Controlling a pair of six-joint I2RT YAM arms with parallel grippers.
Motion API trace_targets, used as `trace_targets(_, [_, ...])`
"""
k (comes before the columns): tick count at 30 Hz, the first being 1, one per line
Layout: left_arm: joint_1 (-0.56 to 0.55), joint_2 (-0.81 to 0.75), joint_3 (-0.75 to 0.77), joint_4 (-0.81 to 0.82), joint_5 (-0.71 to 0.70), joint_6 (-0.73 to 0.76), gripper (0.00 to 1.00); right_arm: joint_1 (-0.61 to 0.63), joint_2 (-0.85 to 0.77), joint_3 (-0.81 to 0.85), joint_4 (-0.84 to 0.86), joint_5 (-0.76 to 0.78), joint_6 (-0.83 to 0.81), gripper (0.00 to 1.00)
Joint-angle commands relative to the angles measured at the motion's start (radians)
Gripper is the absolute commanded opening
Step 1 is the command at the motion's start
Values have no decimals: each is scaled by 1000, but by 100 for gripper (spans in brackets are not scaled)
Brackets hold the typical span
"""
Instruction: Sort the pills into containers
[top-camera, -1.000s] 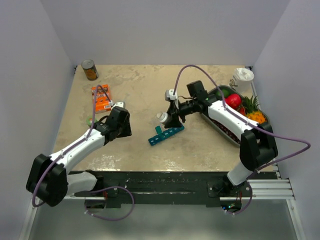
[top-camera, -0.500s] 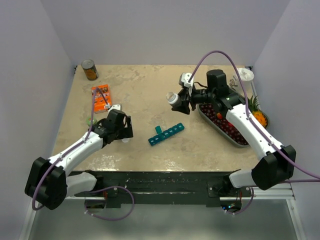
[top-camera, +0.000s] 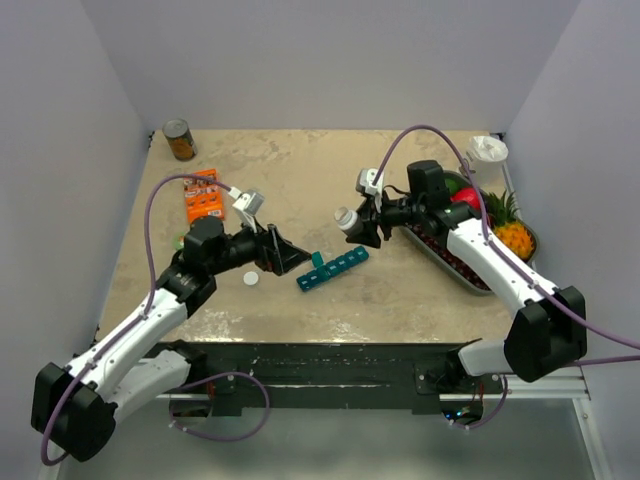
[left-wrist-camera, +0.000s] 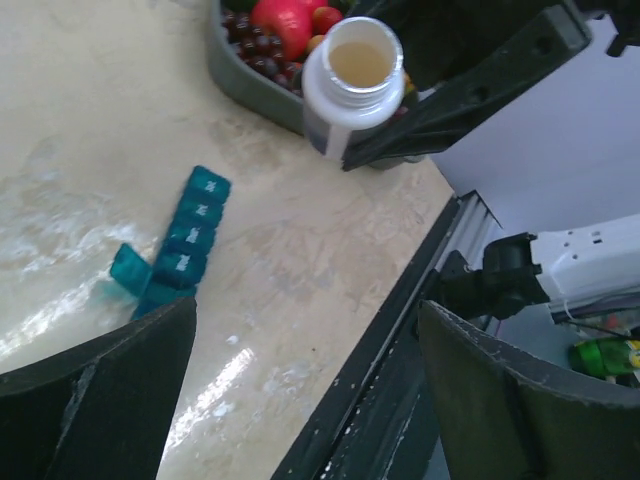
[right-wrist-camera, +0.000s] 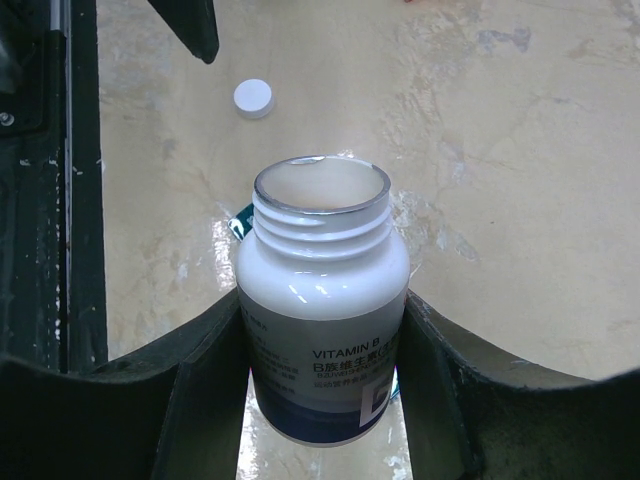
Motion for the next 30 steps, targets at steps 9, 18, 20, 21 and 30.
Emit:
trace_targets(9, [-175,228,115,342,-134,-214,99,-4,-2,-25,52,-61,-45,0])
trace_targets(18, [-176,372,222,369,-195,-261,98,-4,-2,-34,46,-80,-57,0])
trace_targets(20, [-176,392,248,368,-192,-264,98,-4,-1,-35,46,-80,-59,0])
trace_targets(21, [-175,411,257,366,-188,-267,97,-2,1,-35,46,-81,-59,0])
trace_targets(30, [-192,521,357,271,-163,-258,88,-4,9,-35,46,-72,-60,0])
